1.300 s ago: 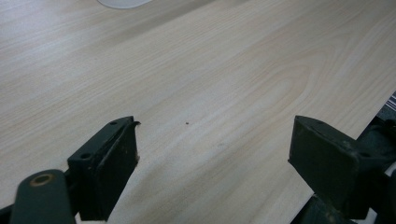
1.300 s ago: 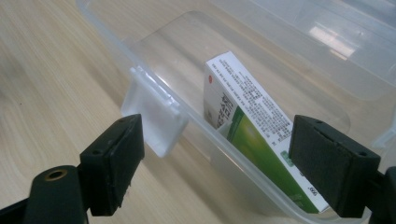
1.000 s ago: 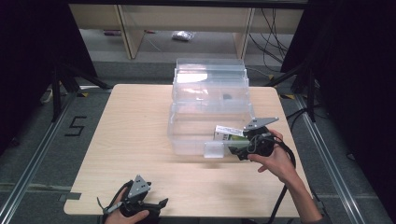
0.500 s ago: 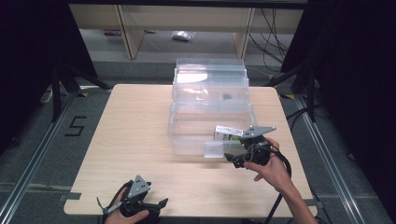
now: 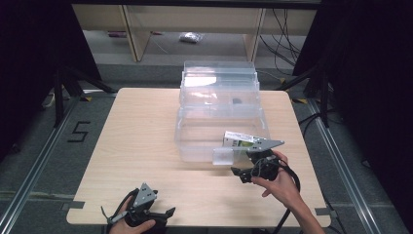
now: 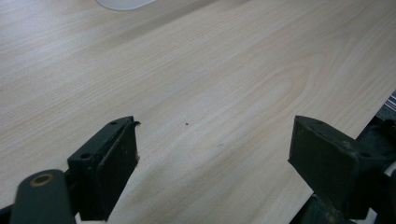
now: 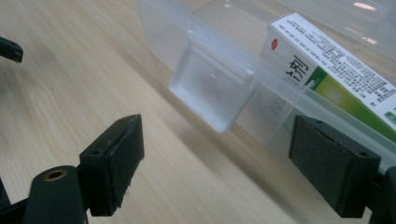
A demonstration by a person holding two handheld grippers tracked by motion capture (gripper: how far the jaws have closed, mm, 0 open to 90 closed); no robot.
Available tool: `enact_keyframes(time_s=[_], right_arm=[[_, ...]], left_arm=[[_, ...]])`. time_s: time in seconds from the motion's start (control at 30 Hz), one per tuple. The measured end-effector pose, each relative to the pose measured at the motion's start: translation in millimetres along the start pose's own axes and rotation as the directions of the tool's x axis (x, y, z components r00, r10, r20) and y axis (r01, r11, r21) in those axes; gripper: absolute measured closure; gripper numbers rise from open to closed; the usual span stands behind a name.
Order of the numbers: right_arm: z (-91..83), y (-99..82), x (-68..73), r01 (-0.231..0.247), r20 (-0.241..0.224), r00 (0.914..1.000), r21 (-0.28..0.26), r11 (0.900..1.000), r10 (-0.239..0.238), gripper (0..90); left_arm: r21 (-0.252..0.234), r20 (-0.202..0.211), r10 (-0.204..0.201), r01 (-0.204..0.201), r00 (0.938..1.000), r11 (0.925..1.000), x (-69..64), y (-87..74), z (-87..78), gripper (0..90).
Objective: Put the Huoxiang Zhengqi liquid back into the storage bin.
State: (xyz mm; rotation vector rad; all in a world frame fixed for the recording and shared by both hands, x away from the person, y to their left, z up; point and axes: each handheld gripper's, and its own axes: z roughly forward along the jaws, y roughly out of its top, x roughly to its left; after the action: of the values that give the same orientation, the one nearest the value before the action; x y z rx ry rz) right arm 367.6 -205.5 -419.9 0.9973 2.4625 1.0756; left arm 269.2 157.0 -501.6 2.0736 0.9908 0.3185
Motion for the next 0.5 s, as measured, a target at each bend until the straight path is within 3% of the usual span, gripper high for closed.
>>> enact_keyframes(time_s=[0.03,0.07,0.17,0.23,0.27,0.47,0.5], right_arm=[[-2.6,-0.3,3.6,-0.034,-0.007,0.9994,0.029,0.9990,0.034,19.0],[-0.9,-1.0,2.5,-0.004,-0.016,0.9999,0.006,1.0000,0.005,19.1],[-0.5,-3.7,5.9,0.001,-0.025,0.9997,0.021,0.9998,0.000,19.2],[2.1,-7.3,8.7,0.001,-0.022,0.9997,0.004,1.0000,-0.001,19.2],[0.7,-8.0,10.1,-0.011,-0.023,0.9997,0.033,0.9994,0.012,19.2],[4.4,-17.4,12.5,-0.001,-0.039,0.9992,0.040,0.9992,0.003,19.5],[5.9,-19.7,14.0,-0.016,-0.038,0.9992,0.022,0.9996,0.016,19.6]], left_arm=[[0.001,0.000,0.001,-0.001,1.0000,1.0000,0.1,0.0,-0.1,14.9],[-0.002,0.001,-0.002,0.002,1.0000,1.0000,-0.2,-0.1,0.0,14.8],[0.000,0.000,0.000,0.000,1.0000,1.0000,-0.1,0.0,0.0,14.8],[-0.003,0.002,-0.003,0.003,1.0000,1.0000,-0.5,0.0,0.1,14.8],[-0.003,0.001,-0.002,0.002,1.0000,1.0000,-0.5,-0.1,0.1,14.8],[-0.003,0.001,-0.003,0.003,1.0000,1.0000,-0.5,-0.1,0.2,14.8],[-0.003,0.001,-0.002,0.002,1.0000,1.0000,-0.5,-0.1,0.3,14.8]])
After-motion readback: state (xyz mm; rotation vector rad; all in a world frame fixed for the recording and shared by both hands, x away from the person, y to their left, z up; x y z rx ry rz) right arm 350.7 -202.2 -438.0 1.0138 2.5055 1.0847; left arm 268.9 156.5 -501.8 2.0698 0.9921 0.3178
